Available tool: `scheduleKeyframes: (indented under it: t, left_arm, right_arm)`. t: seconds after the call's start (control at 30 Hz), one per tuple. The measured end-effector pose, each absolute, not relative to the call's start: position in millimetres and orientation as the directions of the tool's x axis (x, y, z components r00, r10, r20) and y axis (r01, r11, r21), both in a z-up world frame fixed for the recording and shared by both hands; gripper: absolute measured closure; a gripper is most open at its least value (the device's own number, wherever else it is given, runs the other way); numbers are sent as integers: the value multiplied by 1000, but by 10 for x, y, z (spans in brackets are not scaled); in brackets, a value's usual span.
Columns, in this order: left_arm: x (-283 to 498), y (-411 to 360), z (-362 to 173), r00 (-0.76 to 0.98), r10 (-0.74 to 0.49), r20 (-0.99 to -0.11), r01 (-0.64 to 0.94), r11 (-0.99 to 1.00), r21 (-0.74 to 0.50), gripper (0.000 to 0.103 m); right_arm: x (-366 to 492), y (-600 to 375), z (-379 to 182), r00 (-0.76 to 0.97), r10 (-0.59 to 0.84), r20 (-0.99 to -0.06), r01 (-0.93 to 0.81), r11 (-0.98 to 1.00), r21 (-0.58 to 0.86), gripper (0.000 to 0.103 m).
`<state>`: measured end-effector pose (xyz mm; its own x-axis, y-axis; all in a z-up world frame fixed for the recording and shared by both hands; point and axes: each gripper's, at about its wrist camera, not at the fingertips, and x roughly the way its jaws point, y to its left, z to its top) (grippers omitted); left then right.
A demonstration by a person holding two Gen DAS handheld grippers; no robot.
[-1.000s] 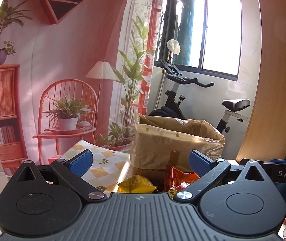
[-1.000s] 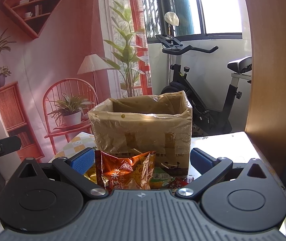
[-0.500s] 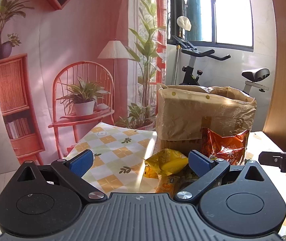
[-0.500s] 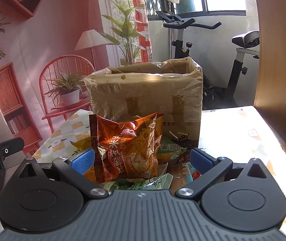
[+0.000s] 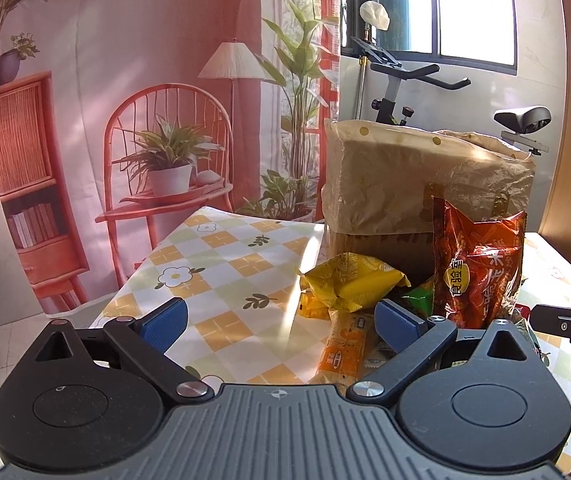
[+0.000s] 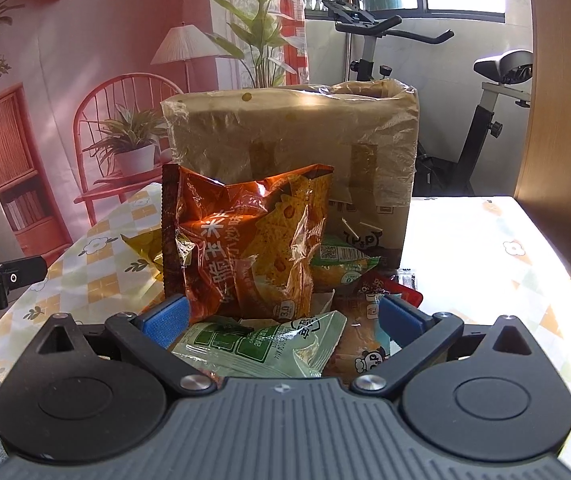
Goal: Organize snacks
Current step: 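Move both grippers down toward the snack pile in front of the box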
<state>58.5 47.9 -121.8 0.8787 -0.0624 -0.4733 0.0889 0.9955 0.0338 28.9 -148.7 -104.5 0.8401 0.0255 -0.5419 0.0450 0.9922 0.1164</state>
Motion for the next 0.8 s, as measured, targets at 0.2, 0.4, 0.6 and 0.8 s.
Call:
scheduleKeyframes:
  t: [0.2, 0.4, 0.6, 0.8]
  left_arm:
    - [570, 470, -1299, 867, -78, -493, 104, 994, 26, 6]
    - [589, 454, -1337, 855, -113, -507, 133, 991, 4, 9]
    - [622, 418, -1368, 845, -151, -512, 168, 986, -13, 9]
    - [828, 233, -1304, 821, -283, -495, 291, 955, -63, 10]
  right_arm:
    - [253, -1551, -1071, 842, 48, -538, 37, 989, 146, 3]
    - [288, -1434, -1138, 816, 92, -571, -19, 991, 132, 5]
    - [332, -1442, -1307, 781, 107, -615, 0, 985, 170, 5]
    - [373, -1470, -1466, 743, 123, -658, 21, 978, 207, 4]
